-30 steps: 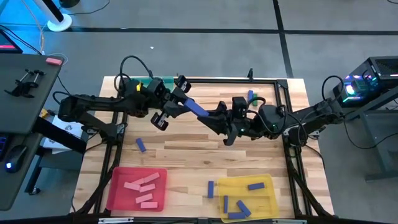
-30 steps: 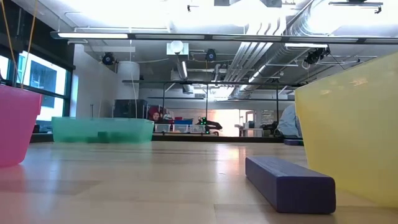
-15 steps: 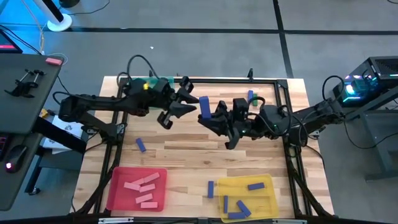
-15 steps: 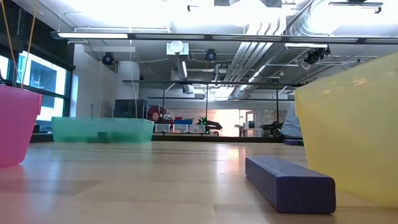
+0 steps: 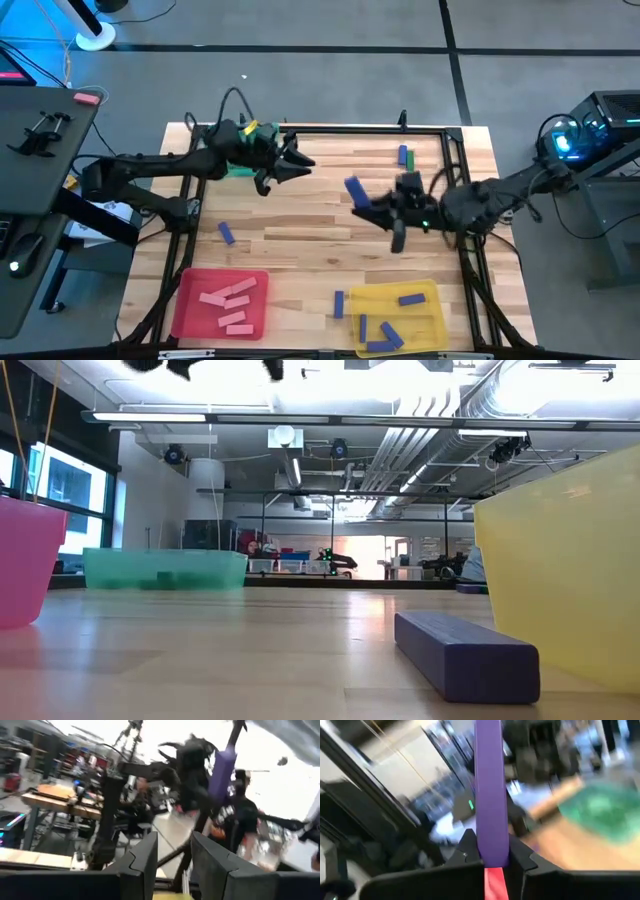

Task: Sort blocks
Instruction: Put the blue block into the yellow bin

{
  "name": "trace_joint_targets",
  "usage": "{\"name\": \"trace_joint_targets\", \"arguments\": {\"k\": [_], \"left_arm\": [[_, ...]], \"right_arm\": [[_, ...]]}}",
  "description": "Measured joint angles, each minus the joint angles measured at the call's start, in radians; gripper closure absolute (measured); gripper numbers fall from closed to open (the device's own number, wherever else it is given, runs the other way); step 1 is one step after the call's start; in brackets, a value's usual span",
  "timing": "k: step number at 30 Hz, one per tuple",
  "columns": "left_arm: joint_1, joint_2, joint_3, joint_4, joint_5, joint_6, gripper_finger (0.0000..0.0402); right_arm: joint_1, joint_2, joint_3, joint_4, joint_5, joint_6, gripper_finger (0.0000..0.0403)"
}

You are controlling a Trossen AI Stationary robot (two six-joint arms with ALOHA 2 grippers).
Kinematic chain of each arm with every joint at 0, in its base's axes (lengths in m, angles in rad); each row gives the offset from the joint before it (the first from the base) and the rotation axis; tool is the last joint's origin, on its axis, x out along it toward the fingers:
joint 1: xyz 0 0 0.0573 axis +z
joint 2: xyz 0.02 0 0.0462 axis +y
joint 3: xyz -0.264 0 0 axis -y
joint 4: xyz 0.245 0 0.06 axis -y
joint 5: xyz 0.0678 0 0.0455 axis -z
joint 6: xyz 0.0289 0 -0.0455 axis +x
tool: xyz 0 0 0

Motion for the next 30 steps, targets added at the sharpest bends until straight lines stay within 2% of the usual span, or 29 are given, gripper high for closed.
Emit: {"name": "trace_joint_targets", "arguments": {"k": [5,9,16,22,26,30], "left_arm": [[0.005,-0.055,-0.241,0.240,-0.115,-0.165,0.0296],[-0.012,-0.082,-0.359,0.358,-0.166,-0.268,0.0296],[-0.047,-0.078,-0.390,0.388,-0.228,-0.295,0.0296],[-0.054,-0.078,-0.390,0.395,-0.311,-0.295,0.0296],[-0.054,-0.078,-0.390,0.395,-0.313,-0.302,0.0296],[-0.054,-0.078,-0.390,0.395,-0.301,-0.328,0.0296]], "right_arm": [[0.146,-0.008,0.000,-0.353,0.100,0.366,0.0393],[0.296,0.037,0.000,-0.540,0.099,0.720,0.0393],[0.501,0.223,0.000,-0.536,-0.113,1.140,0.0393],[0.553,0.383,-0.001,-0.584,-0.330,1.394,0.0392],[0.549,0.444,-0.001,-0.628,-0.435,1.459,0.0364],[0.539,0.470,-0.001,-0.675,-0.477,1.461,0.0327]]}}
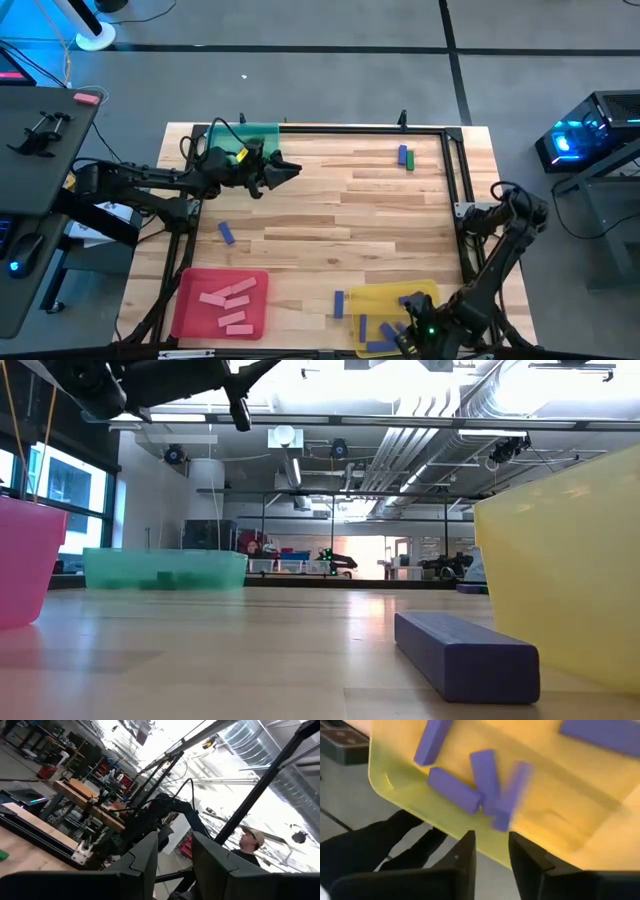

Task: Sort blocks
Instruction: Put the blue block into the yellow bin

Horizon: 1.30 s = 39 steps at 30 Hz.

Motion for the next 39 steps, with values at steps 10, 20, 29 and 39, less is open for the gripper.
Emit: {"name": "trace_joint_targets", "arguments": {"k": [10,20,29,39], "left_arm": [[-0.017,-0.005,0.028,-0.116,0.160,0.015,0.0294],[-0.106,0.029,0.571,-1.898,0.007,0.827,0.0244],[-0.282,0.031,0.416,-2.278,-0.124,1.064,0.0183],[-0.375,0.064,0.204,-2.106,-0.130,1.077,0.0165]], "right_arm": [[-0.085,-0.023,0.000,-0.037,-0.105,-0.185,0.0237],[-0.136,-0.127,0.000,-0.150,0.057,-0.234,0.0196],[-0.188,-0.138,0.001,-0.165,0.248,-0.251,0.0194],[-0.247,-0.132,0.001,-0.142,0.274,-0.355,0.0194]]}}
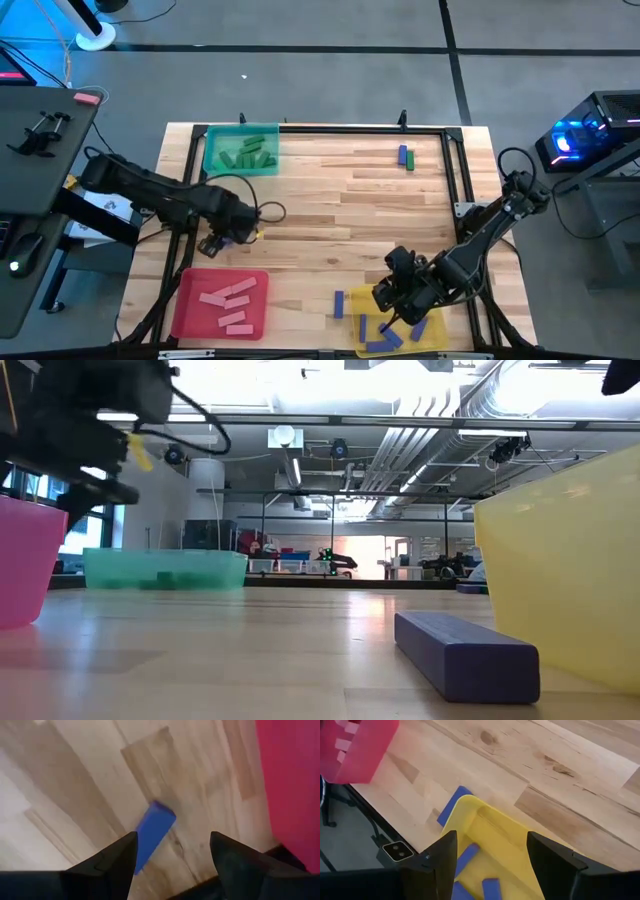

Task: Sort blocks
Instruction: Put the blue block into the yellow bin

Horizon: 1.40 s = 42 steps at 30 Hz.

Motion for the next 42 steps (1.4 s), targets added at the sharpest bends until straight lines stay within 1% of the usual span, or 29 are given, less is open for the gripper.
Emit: {"name": "trace_joint_targets", "arguments": {"k": [2,4,5,7,8,10,12,14,19,25,28,39,42], "left_arm": [[-0.029,0.004,0.003,0.041,-0.038,0.010,0.0165],[-0.049,0.007,-0.001,0.101,-0.071,0.054,0.0165],[-0.055,0.009,-0.001,0.123,-0.066,0.058,0.0165],[-0.059,0.034,0.005,0.135,-0.012,0.021,0.0165],[-0.059,0.057,0.010,0.120,0.006,-0.018,0.0165],[-0.059,0.101,0.010,0.105,0.008,-0.154,0.0165],[-0.059,0.138,0.010,0.090,-0.041,-0.279,0.0165],[-0.064,0.169,0.004,0.088,-0.082,-0.358,0.0165],[-0.089,0.233,-0.010,0.105,-0.100,-0.364,0.0165],[-0.116,0.253,-0.010,0.104,-0.085,-0.360,0.0165],[-0.116,0.271,-0.010,0.104,-0.105,-0.369,0.0165],[-0.105,0.371,-0.002,0.097,-0.114,-0.379,0.0165],[-0.096,0.396,0.017,0.087,-0.116,-0.329,0.0168]], "right_arm": [[-0.005,0.000,0.000,-0.001,-0.001,-0.010,0.0194],[-0.012,0.000,0.000,-0.001,0.002,-0.019,0.0194],[-0.015,0.000,0.000,-0.001,0.003,-0.020,0.0194],[-0.020,0.000,0.000,0.002,0.003,-0.020,0.0194],[-0.021,0.000,0.000,0.002,0.003,-0.020,0.0194],[-0.021,0.000,0.000,0.006,0.005,-0.020,0.0194],[-0.021,0.000,0.000,0.006,0.012,-0.016,0.0194],[-0.021,0.000,0.000,0.006,0.029,-0.012,0.0194],[-0.030,0.000,0.000,0.006,0.061,-0.009,0.0194],[-0.031,0.000,0.000,0.006,0.066,-0.025,0.0194],[-0.031,0.000,0.000,0.006,0.066,-0.025,0.0194],[-0.031,0.000,0.000,0.006,0.099,-0.025,0.0194],[-0.031,0.000,0.000,0.006,0.115,-0.022,0.0194]]}}
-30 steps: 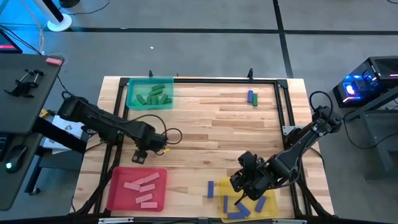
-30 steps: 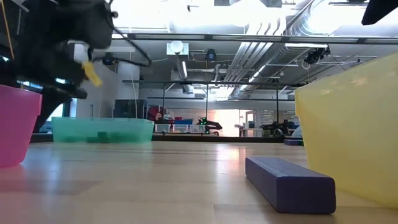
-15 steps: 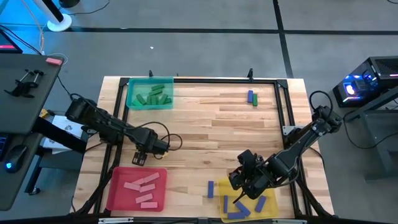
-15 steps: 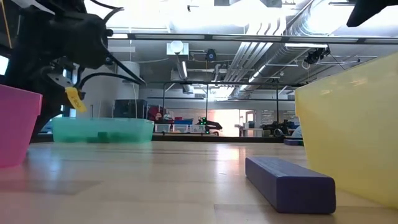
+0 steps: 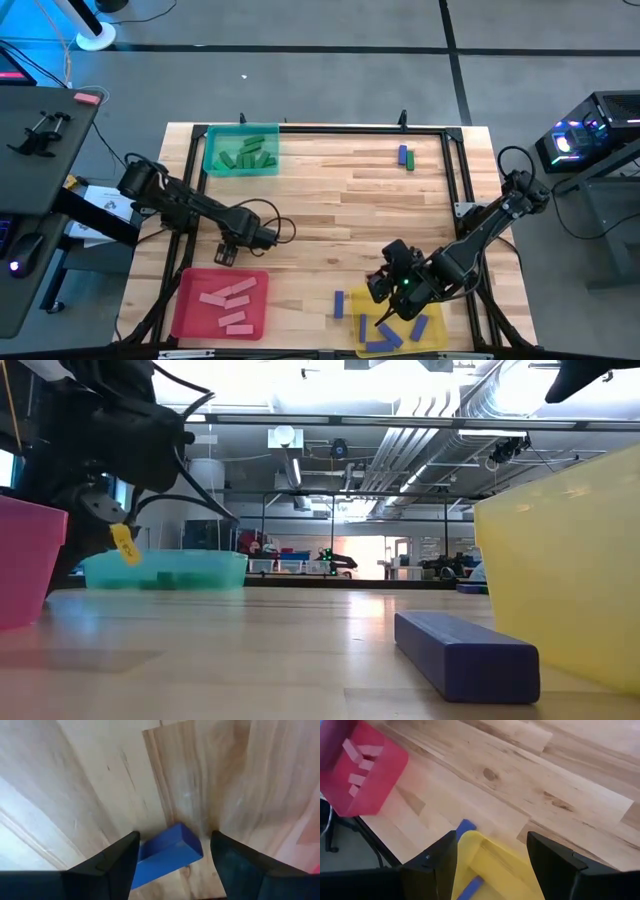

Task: Sort blocks
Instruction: Put the blue block into the yellow bin

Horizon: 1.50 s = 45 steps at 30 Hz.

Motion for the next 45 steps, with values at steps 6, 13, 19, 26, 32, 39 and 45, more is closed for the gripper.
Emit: {"name": "trace_joint_targets", "arguments": {"k": [6,13,19,26,32,39,45], "left_arm": [[0.018,0.053,0.069,-0.039,-0.039,0.116,0.0267],[0.038,0.054,0.164,0.016,-0.045,0.194,0.0393],[0.047,-0.052,0.270,0.006,-0.040,0.205,0.0401],[0.093,-0.218,0.316,0.024,-0.052,0.189,0.0395],[0.211,-0.232,0.210,-0.125,-0.032,0.086,0.0329],[0.230,-0.230,0.076,-0.105,0.083,0.058,0.0224],[0.165,-0.225,0.004,-0.062,0.061,0.250,0.0194]], "right_arm": [[0.000,0.000,0.000,0.017,0.033,0.005,0.0194],[0.000,0.000,0.000,0.045,0.029,0.005,0.0194],[0.008,0.000,0.000,0.076,0.028,0.001,0.0194],[0.023,-0.010,0.000,0.091,0.033,-0.002,0.0194],[0.018,-0.010,0.000,0.089,0.043,-0.006,0.0194],[0.016,-0.010,0.000,0.096,0.093,-0.027,0.0194],[0.013,-0.010,0.000,0.095,0.111,-0.032,0.0194]]}}
